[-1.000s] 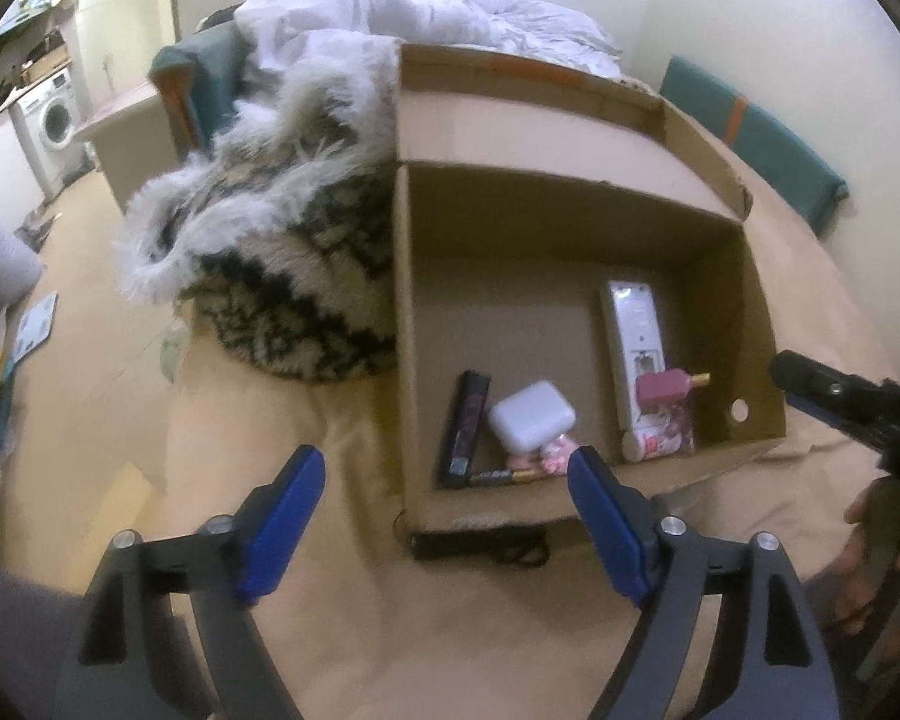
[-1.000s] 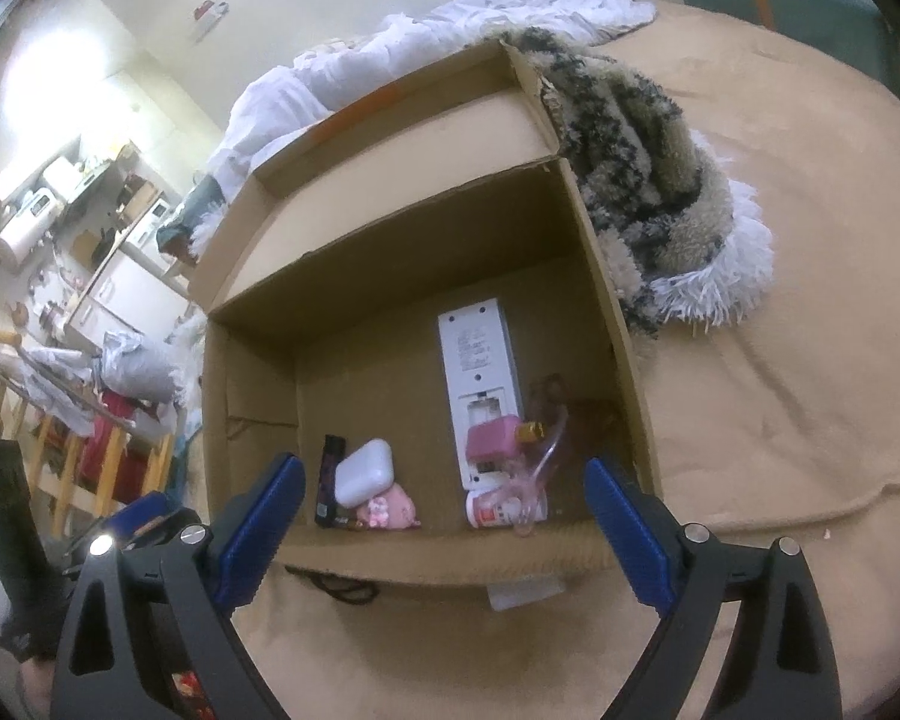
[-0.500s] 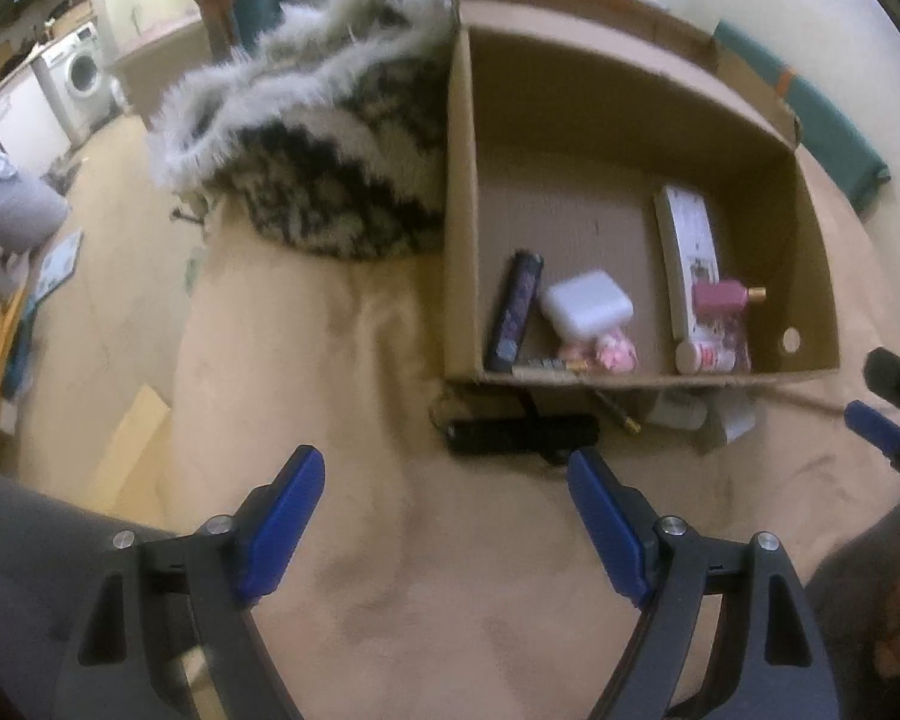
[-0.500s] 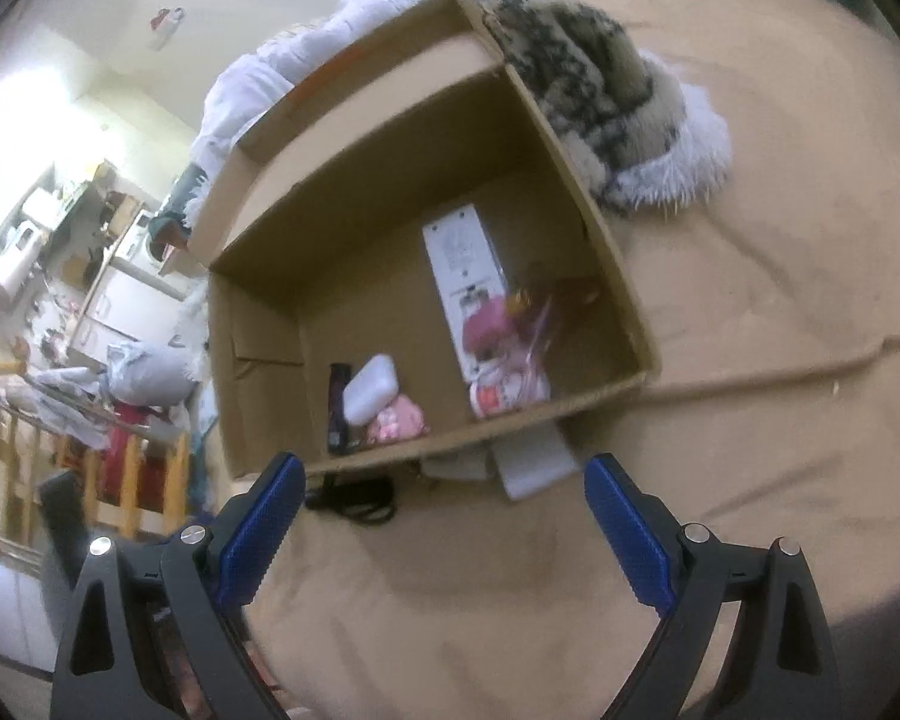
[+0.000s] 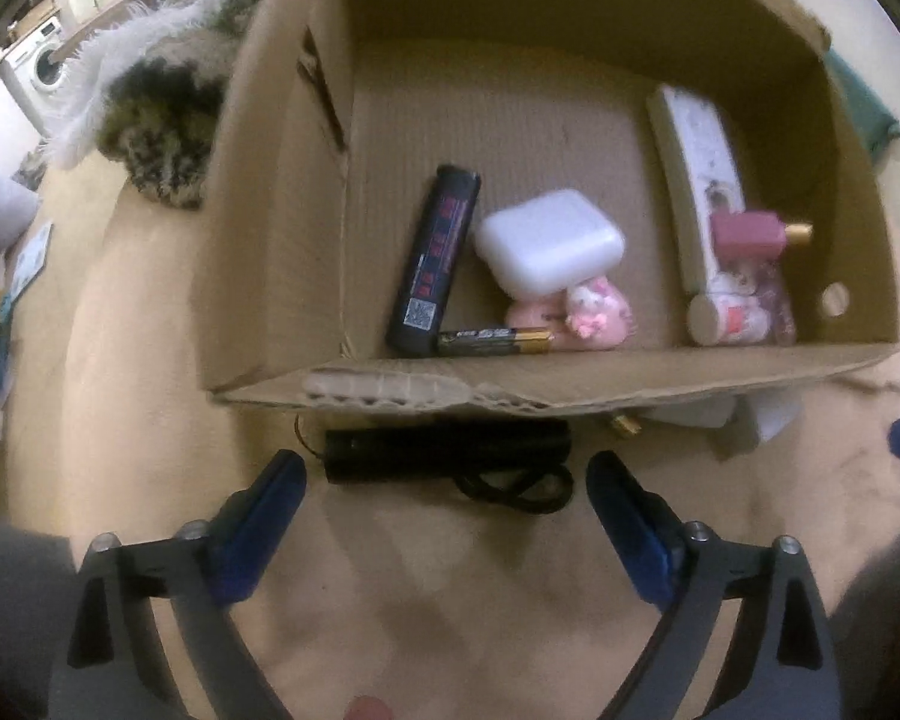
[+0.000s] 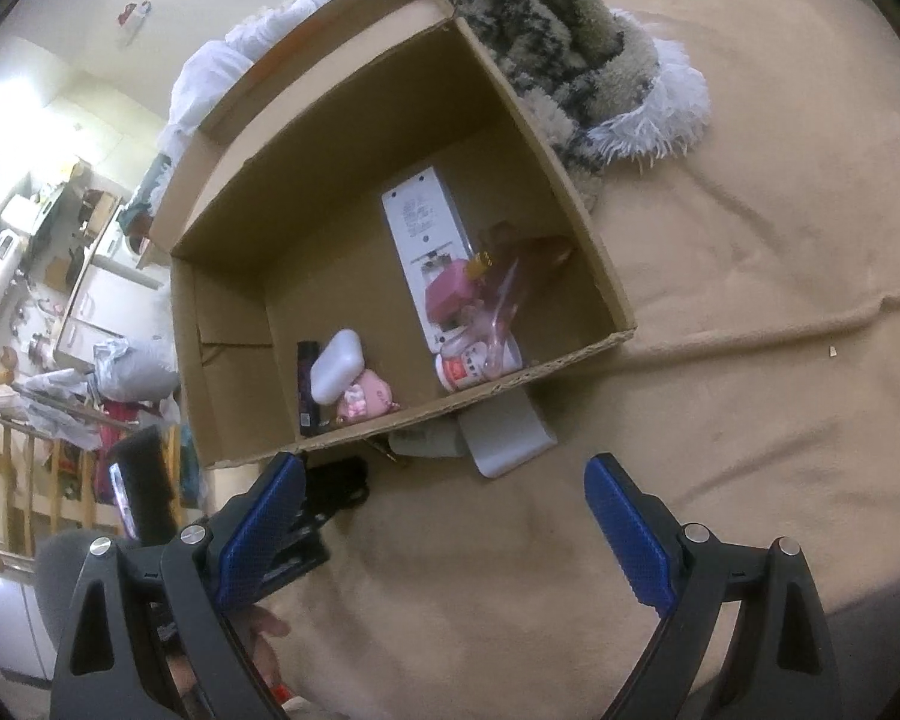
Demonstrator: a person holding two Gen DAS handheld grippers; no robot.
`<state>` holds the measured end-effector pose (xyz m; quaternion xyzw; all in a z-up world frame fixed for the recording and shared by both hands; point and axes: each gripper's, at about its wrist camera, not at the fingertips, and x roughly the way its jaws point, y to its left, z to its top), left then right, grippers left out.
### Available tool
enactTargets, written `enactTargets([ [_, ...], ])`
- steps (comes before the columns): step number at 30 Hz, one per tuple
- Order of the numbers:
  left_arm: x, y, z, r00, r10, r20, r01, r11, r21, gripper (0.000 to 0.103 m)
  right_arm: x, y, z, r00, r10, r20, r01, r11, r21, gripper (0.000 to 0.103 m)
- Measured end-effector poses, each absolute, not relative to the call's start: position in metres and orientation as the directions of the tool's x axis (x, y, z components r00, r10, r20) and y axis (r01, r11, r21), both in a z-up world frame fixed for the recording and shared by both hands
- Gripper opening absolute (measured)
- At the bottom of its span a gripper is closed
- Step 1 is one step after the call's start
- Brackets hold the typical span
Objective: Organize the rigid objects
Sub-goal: 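Withdraw both tools from the box toward the remaining items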
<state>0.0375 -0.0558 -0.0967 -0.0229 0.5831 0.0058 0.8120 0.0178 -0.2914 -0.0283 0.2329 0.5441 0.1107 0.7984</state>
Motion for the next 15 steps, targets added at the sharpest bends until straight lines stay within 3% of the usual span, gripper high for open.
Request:
enactTargets([
  [7,0.044,-0.06,-0.112,0.305,0.008,-0.952,-0.04,0.999,-0.004,0.097,0.023,-0.288,-0.037,0.335,0.397,-0.854,0.087,0.89,0.447,0.1],
  [9,0.046,-0.061,-0.113,0.303,-0.009,-0.953,-0.038,0.999,-0.022,0.087,0.026,-0.287,-0.043,0.305,0.361,-0.881,0.095,0.909,0.406,0.1],
  [15,0.05,-0.05,-0.112,0.283,-0.041,-0.958,-0.056,0.997,-0.06,0.086,0.043,-0.272,-0.073,0.181,0.262,-0.948,0.052,0.96,0.275,0.1],
])
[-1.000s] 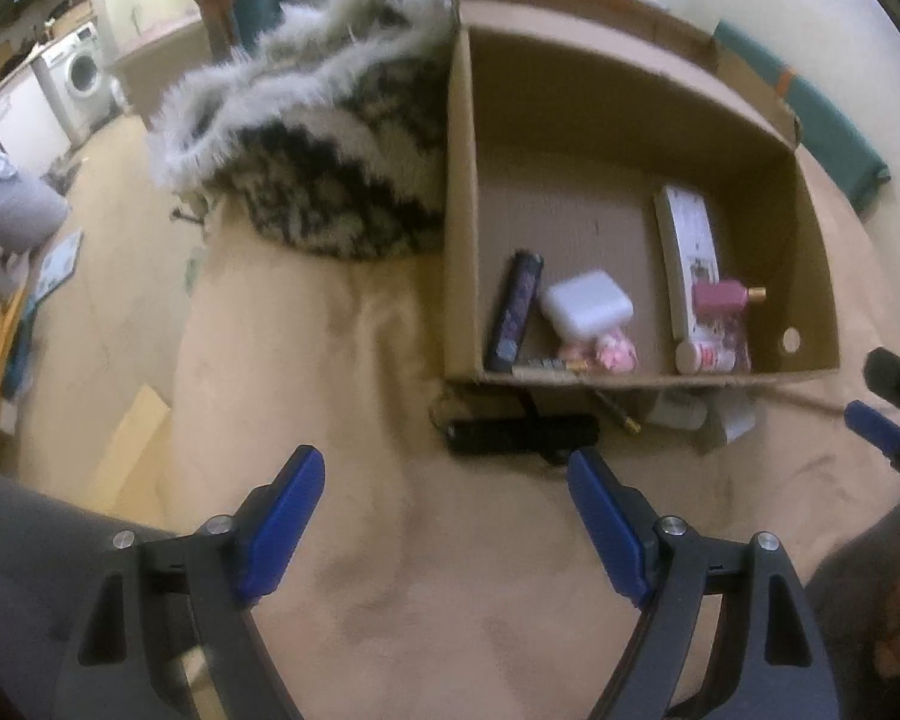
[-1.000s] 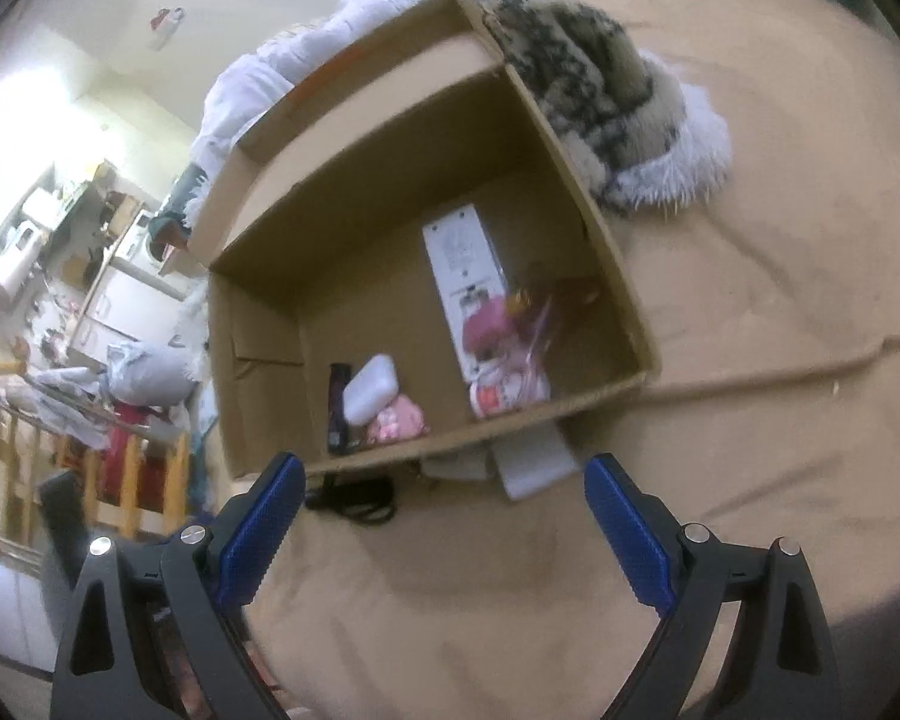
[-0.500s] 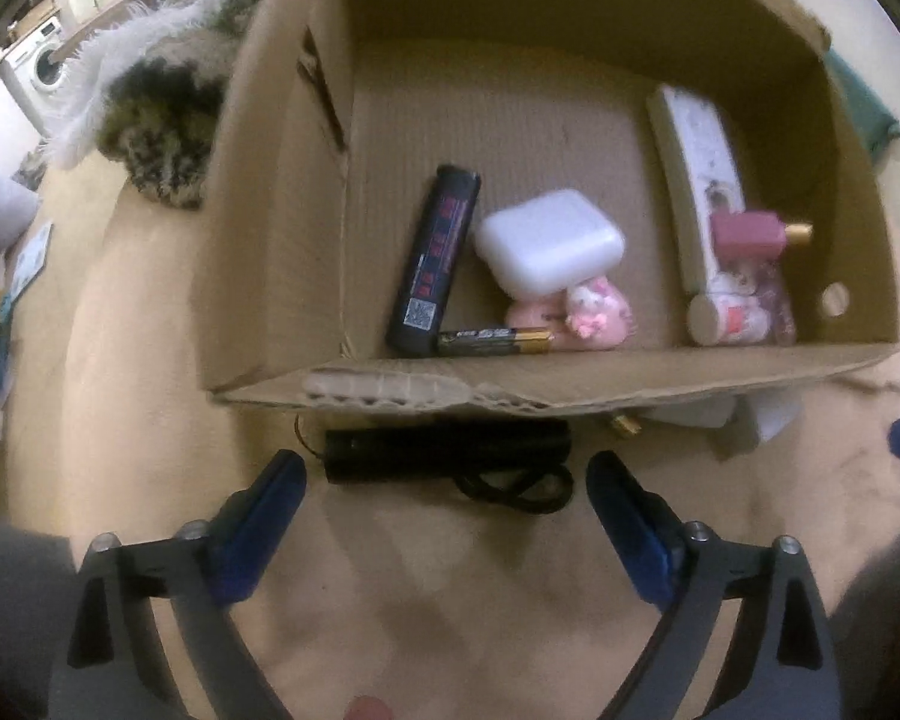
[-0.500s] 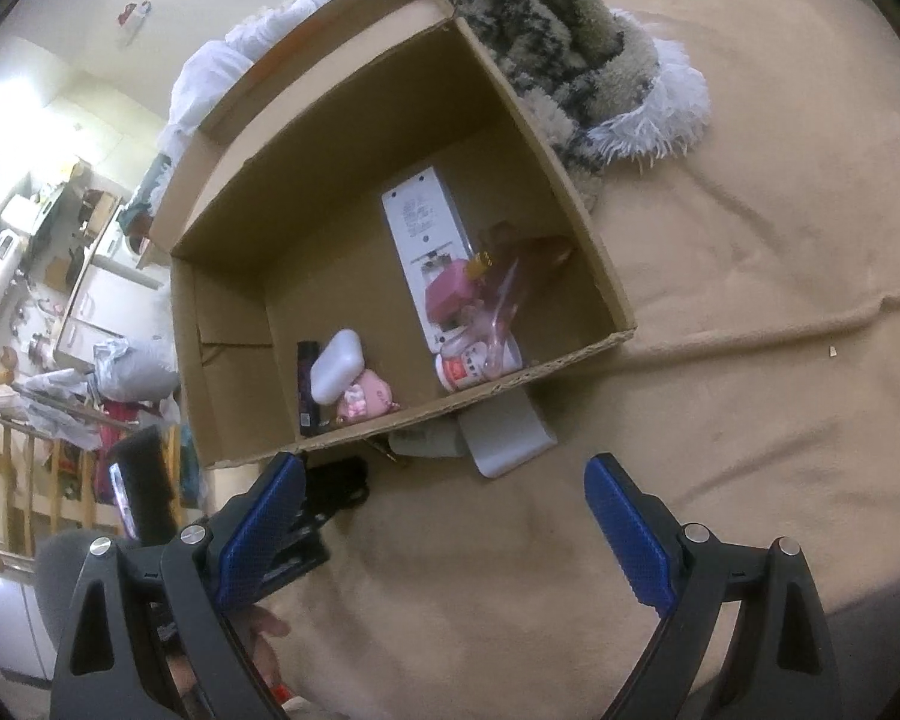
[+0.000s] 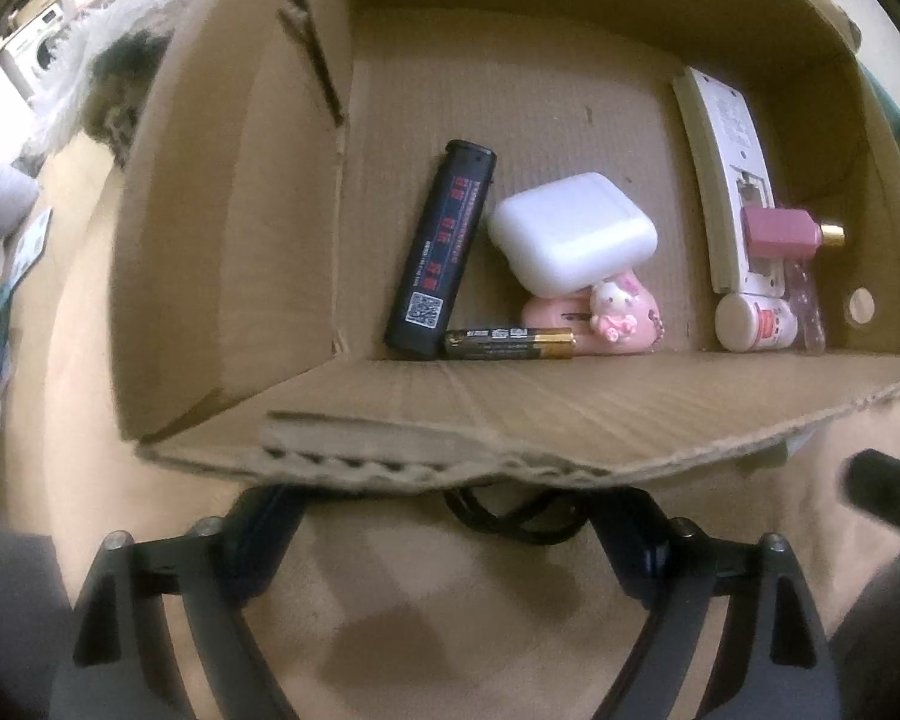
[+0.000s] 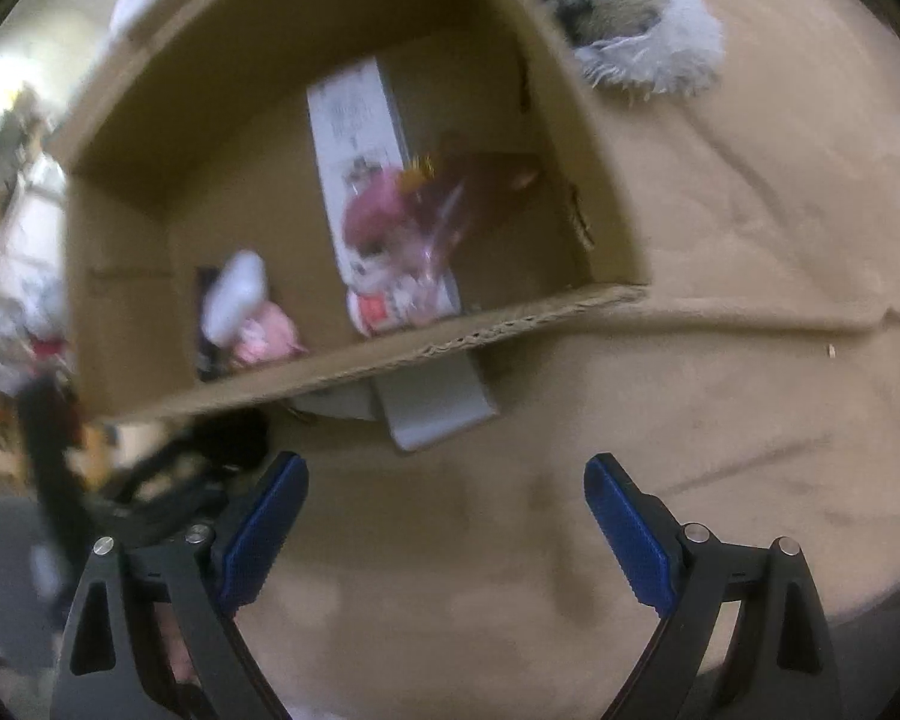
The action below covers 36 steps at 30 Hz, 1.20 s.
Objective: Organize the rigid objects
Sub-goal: 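Withdraw both tools from the box toward the remaining items, then grasp the black flashlight with left tool while right tool grasps white charger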
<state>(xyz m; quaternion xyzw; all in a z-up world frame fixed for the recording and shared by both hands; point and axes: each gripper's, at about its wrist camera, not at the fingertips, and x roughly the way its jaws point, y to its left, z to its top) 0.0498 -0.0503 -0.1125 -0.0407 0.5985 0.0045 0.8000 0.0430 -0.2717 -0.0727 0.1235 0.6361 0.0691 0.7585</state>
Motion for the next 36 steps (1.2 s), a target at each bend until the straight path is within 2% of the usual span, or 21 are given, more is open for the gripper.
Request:
enactTargets([
  [2,0.055,-0.045,-0.113,0.282,-0.048,-0.958,-0.058,0.996,-0.067,0.086,0.05,-0.261,-0.08,0.168,0.196,-0.966,-0.004,0.98,0.198,0.09],
  [5,0.053,-0.042,-0.112,0.281,-0.043,-0.959,-0.055,0.997,-0.06,0.086,0.062,-0.245,-0.092,0.154,0.093,-0.984,-0.098,0.992,0.078,0.084],
  [7,0.05,-0.037,-0.113,0.283,-0.029,-0.959,-0.048,0.998,-0.044,0.086,0.066,-0.239,-0.1,0.135,0.086,-0.987,-0.129,0.989,0.068,0.079],
  [12,0.046,-0.033,-0.112,0.285,-0.01,-0.959,-0.046,0.999,-0.024,0.086,0.074,-0.23,-0.113,0.142,0.042,-0.989,-0.165,0.986,0.018,0.078],
  [14,0.046,-0.03,-0.111,0.288,-0.003,-0.958,-0.045,0.999,-0.016,0.086,0.075,-0.23,-0.112,0.161,0.047,-0.986,-0.174,0.985,0.018,0.06],
  [26,0.03,-0.007,-0.083,0.33,0.035,-0.943,-0.091,0.996,0.005,0.086,0.051,-0.228,-0.086,0.146,0.032,-0.989,-0.158,0.987,0.008,0.06],
  [30,0.016,-0.004,-0.057,0.4,0.08,-0.913,-0.078,0.996,0.053,0.086,0.038,-0.222,-0.053,0.191,-0.03,-0.981,-0.17,0.984,-0.063,0.06],
  [33,0.006,-0.006,-0.041,0.452,0.11,-0.885,-0.055,0.994,0.096,0.086,0.029,-0.214,-0.019,0.221,0.005,-0.975,-0.219,0.975,-0.045,0.06],
  [36,0.004,-0.007,-0.025,0.47,0.104,-0.876,-0.076,0.994,0.078,0.086,0.019,-0.212,0.021,0.281,0.077,-0.957,-0.23,0.973,0.011,0.06],
])
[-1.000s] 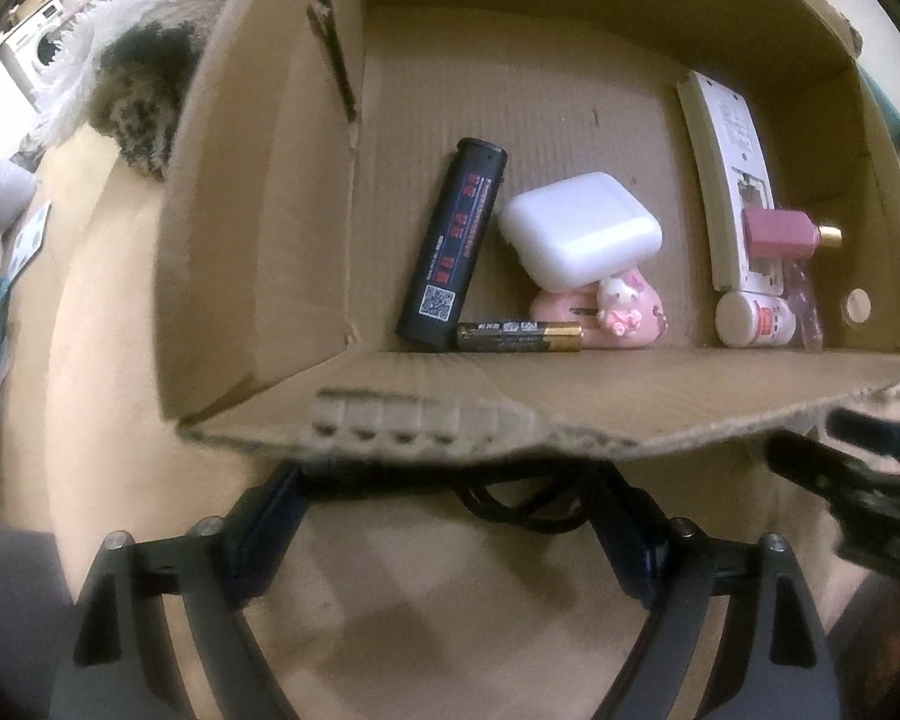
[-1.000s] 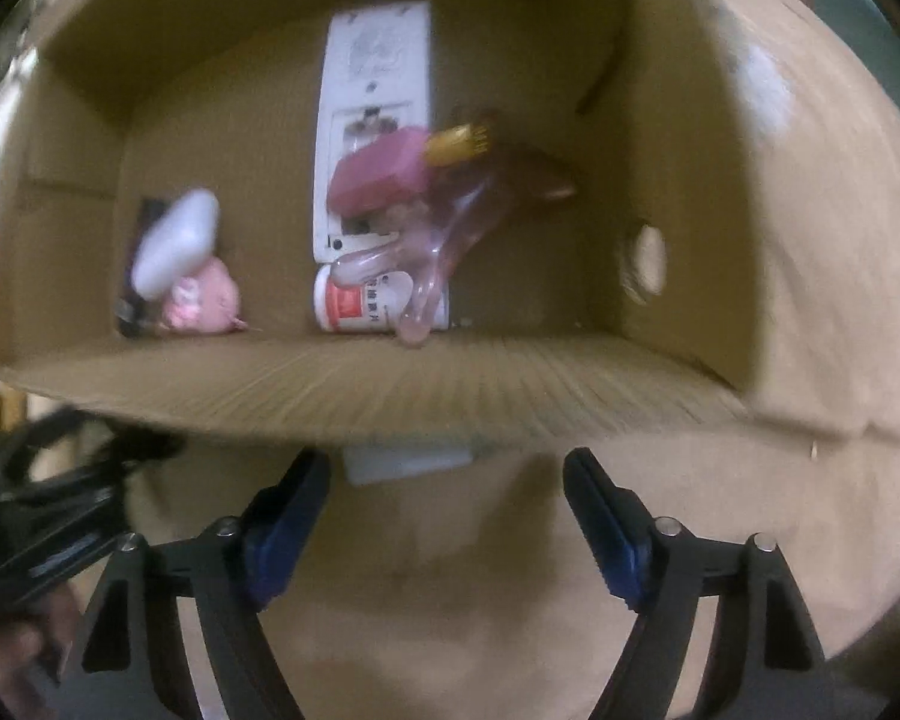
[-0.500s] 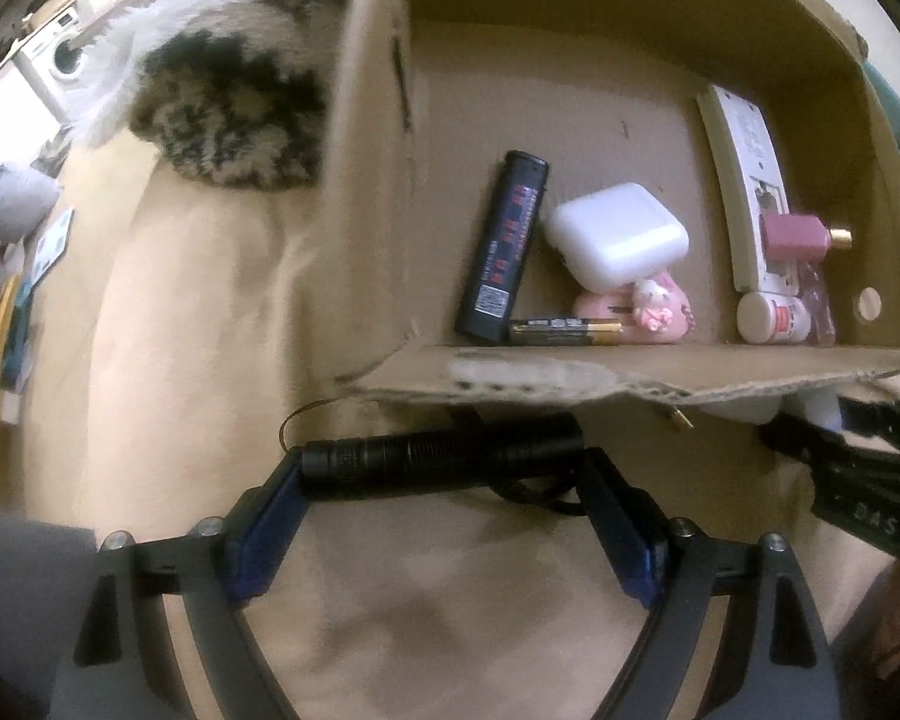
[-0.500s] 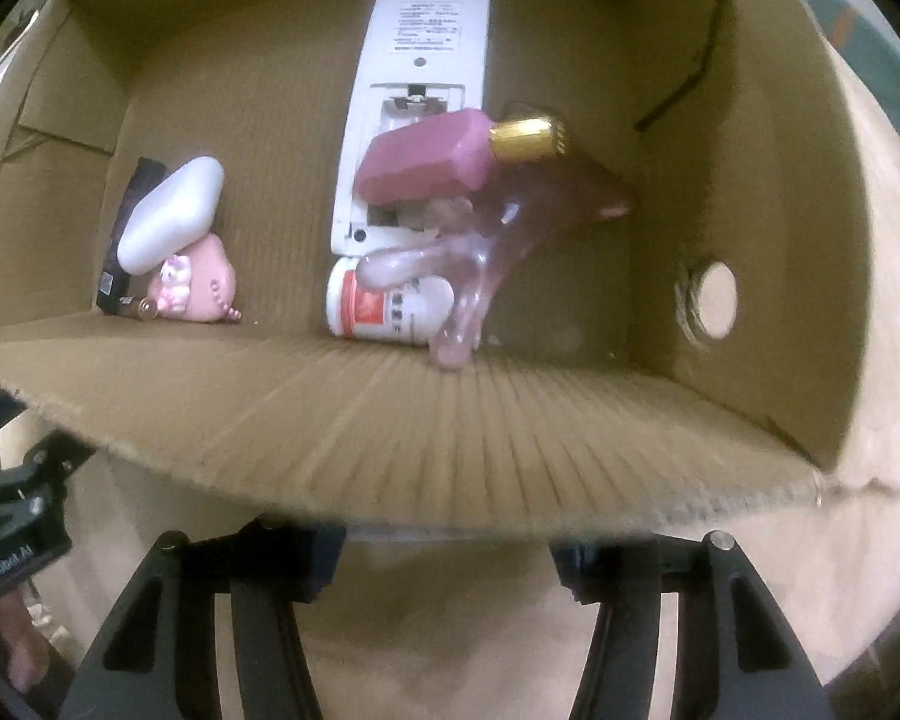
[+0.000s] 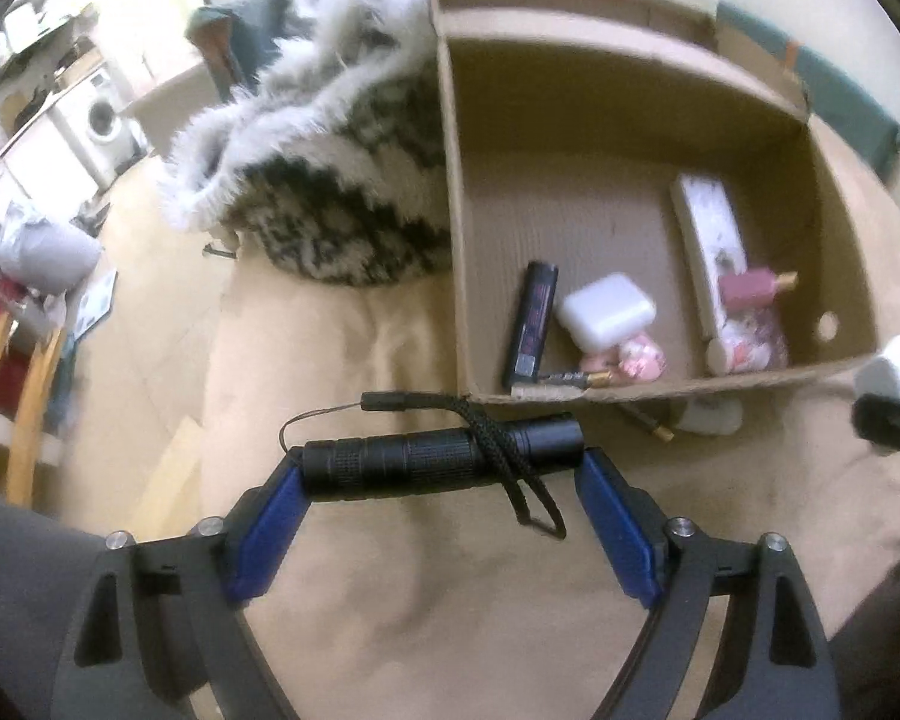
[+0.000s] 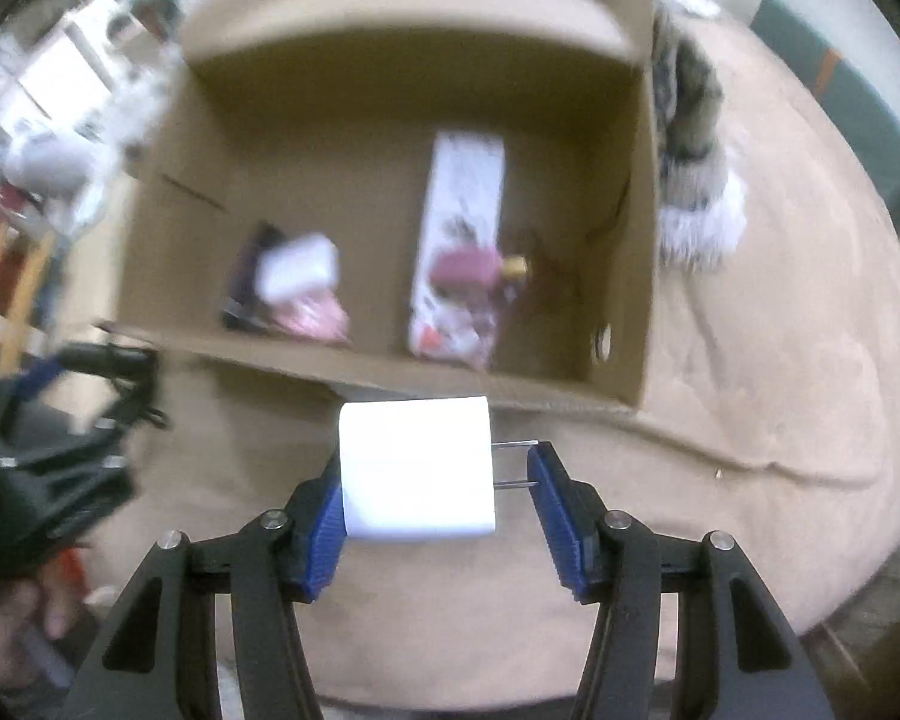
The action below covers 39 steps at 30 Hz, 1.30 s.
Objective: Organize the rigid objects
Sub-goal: 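Grasp the black flashlight with left tool while right tool grasps white charger, then lower flashlight and charger into the box and open both tools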
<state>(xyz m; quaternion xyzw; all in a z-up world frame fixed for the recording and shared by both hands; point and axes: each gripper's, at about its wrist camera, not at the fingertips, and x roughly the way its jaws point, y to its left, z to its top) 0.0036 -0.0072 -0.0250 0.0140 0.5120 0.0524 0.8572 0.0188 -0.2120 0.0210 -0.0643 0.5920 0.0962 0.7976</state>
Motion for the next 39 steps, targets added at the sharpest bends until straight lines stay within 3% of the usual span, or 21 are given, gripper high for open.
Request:
enactTargets([
  [7,-0.008,-0.019,0.038,0.575,0.1,-0.812,-0.051,0.995,0.086,0.086,0.007,-0.236,0.072,0.378,0.165,-0.911,-0.202,0.975,0.092,0.06],
  [16,0.042,-0.034,0.088,0.598,0.018,-0.801,-0.006,1.0,0.018,0.086,0.035,-0.253,0.088,0.446,0.244,-0.861,-0.177,0.967,0.182,0.06],
  [18,0.059,-0.04,0.087,0.574,-0.029,-0.818,0.021,1.0,-0.021,0.086,0.049,-0.254,0.089,0.456,0.252,-0.853,-0.173,0.966,0.193,0.06],
  [25,0.106,-0.071,0.056,0.548,-0.042,-0.836,0.114,0.993,0.024,0.086,0.104,-0.251,0.062,0.437,0.217,-0.873,-0.137,0.975,0.174,0.06],
  [39,0.126,-0.076,-0.001,0.447,-0.037,-0.894,0.115,0.993,0.016,0.086,0.134,-0.248,-0.004,0.34,0.219,-0.915,-0.123,0.974,0.188,0.06],
])
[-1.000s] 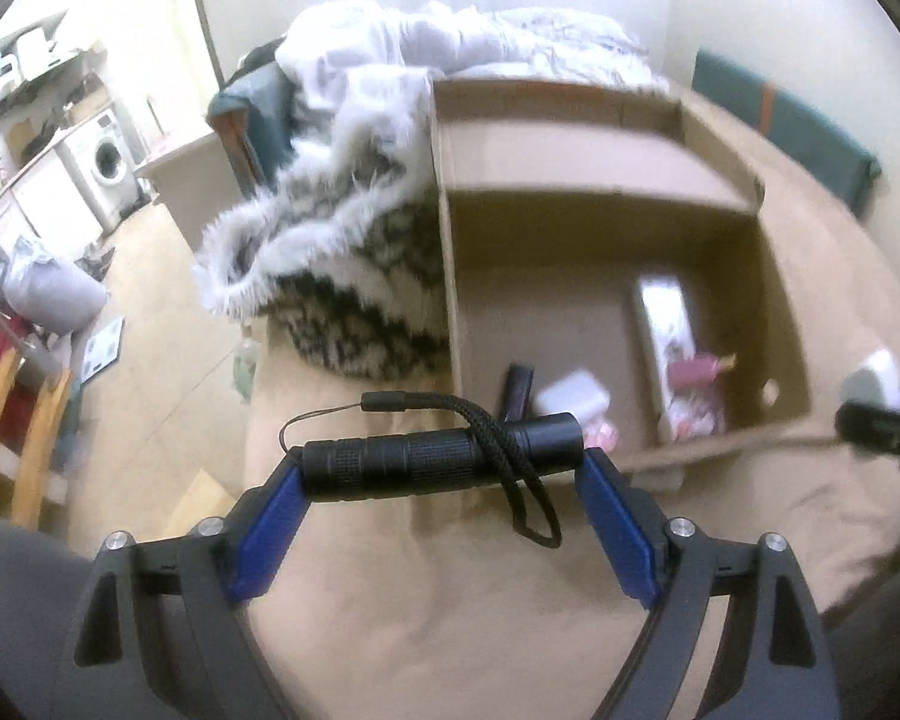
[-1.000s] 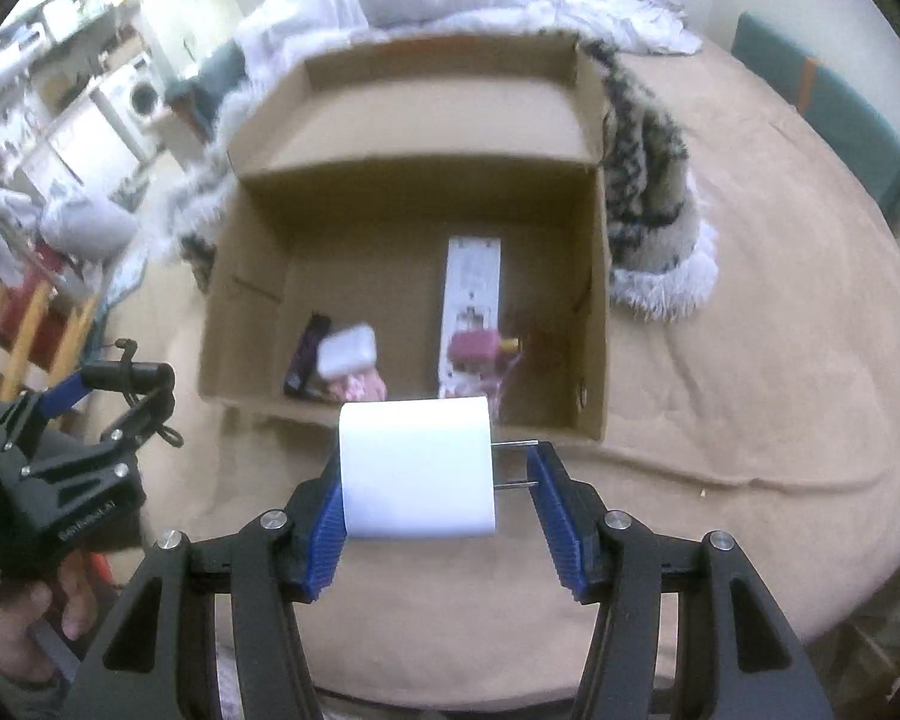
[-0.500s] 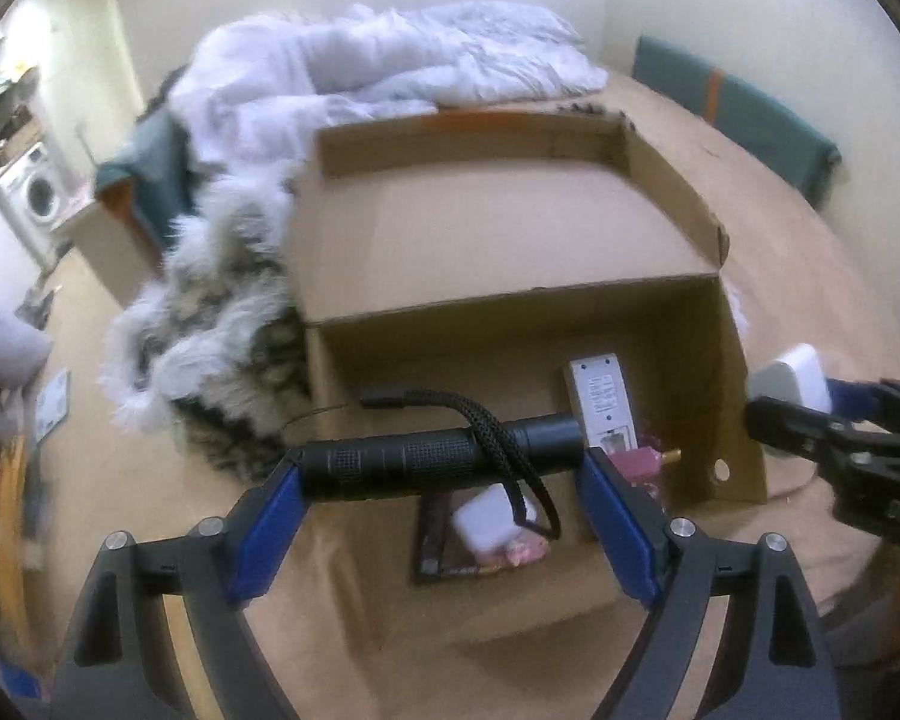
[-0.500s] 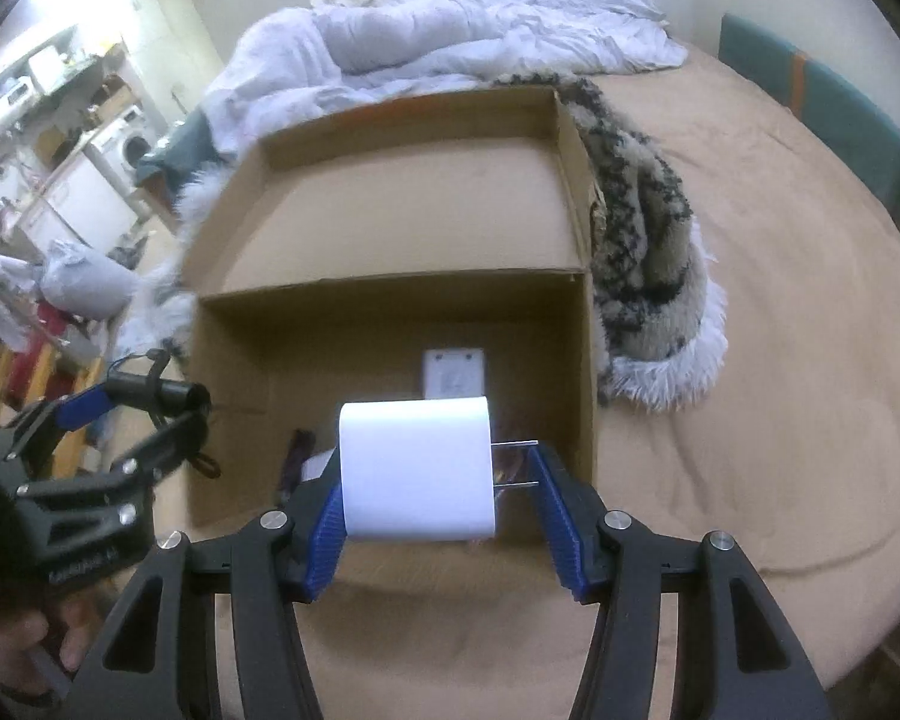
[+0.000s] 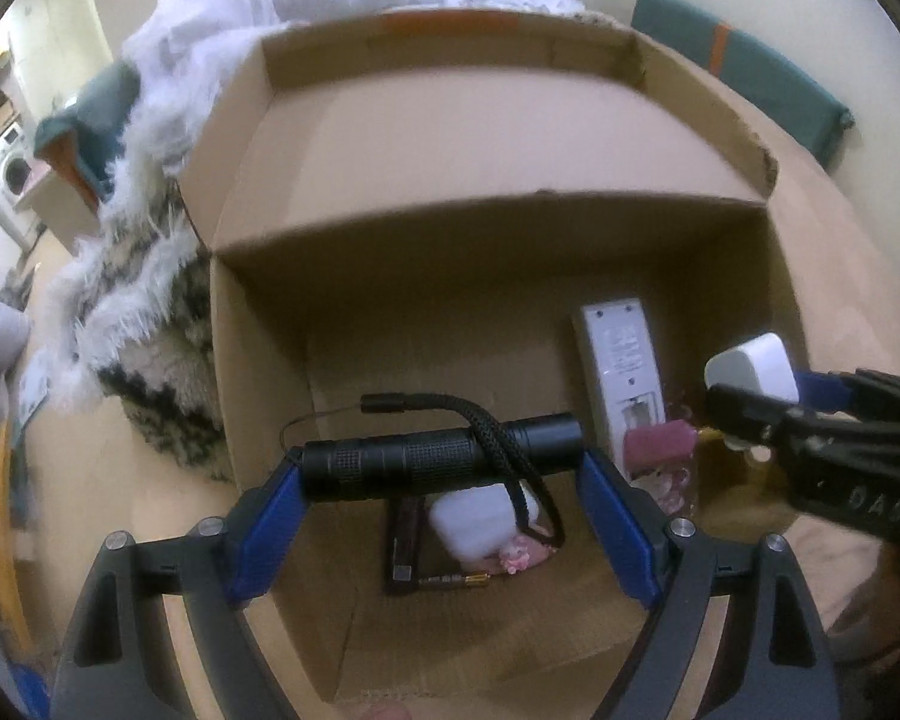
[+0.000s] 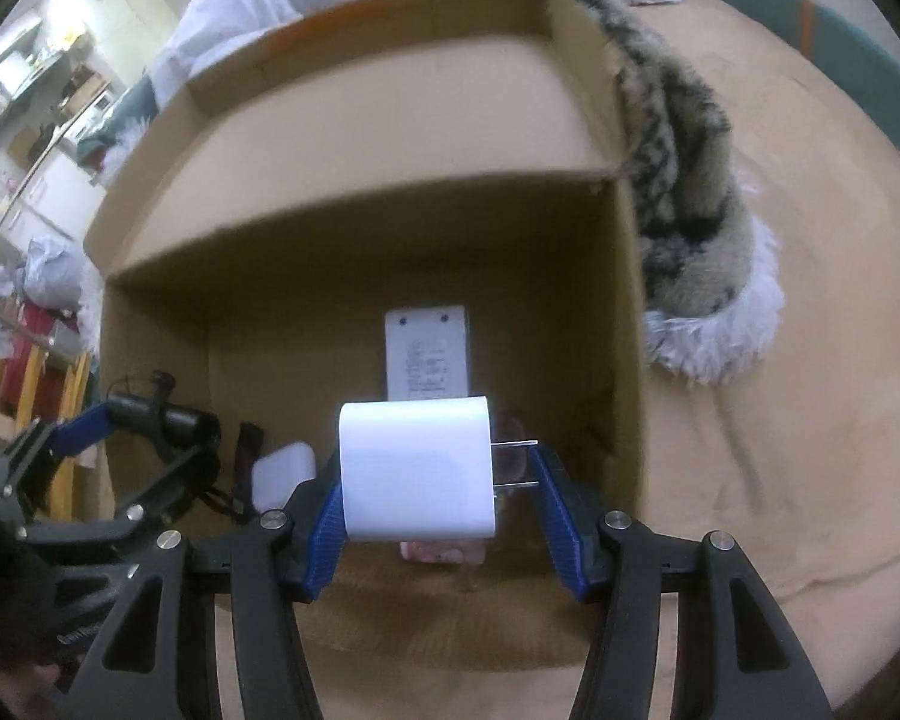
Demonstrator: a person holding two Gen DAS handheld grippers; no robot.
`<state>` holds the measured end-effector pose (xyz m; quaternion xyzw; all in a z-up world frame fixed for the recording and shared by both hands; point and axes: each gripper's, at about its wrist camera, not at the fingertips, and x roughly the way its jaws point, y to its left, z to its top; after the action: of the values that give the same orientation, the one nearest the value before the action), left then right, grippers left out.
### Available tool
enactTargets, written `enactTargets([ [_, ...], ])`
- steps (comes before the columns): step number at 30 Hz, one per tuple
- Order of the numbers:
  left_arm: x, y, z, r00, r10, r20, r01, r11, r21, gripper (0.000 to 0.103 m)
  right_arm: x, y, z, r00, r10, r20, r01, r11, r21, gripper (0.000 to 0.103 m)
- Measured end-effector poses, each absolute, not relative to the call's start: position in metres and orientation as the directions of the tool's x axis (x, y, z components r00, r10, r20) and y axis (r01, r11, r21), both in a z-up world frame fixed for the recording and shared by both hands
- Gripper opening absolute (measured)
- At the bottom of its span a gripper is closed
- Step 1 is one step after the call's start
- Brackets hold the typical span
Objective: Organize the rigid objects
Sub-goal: 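Lower flashlight and charger into the box and open both tools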
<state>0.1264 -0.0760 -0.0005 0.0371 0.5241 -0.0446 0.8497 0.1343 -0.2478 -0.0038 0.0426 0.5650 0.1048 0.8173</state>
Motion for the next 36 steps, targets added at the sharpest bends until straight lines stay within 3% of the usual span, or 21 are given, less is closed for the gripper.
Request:
enactTargets([
  [20,0.125,-0.092,-0.032,0.414,-0.003,-0.91,0.146,0.987,0.063,0.087,0.14,-0.247,-0.026,0.277,0.21,-0.938,-0.108,0.977,0.186,0.06],
  [24,0.123,-0.089,-0.022,0.44,-0.027,-0.897,0.132,0.991,0.035,0.102,0.142,-0.249,-0.026,0.27,0.253,-0.929,-0.09,0.967,0.238,0.062],
  [32,0.115,-0.079,-0.011,0.449,-0.054,-0.892,0.104,0.995,-0.008,0.102,0.135,-0.245,-0.006,0.329,0.307,-0.893,-0.124,0.951,0.281,0.093],
  [36,0.115,-0.065,-0.002,0.453,-0.077,-0.888,0.1,0.994,-0.035,0.102,0.132,-0.243,0.001,0.346,0.307,-0.886,-0.131,0.951,0.279,0.095],
])
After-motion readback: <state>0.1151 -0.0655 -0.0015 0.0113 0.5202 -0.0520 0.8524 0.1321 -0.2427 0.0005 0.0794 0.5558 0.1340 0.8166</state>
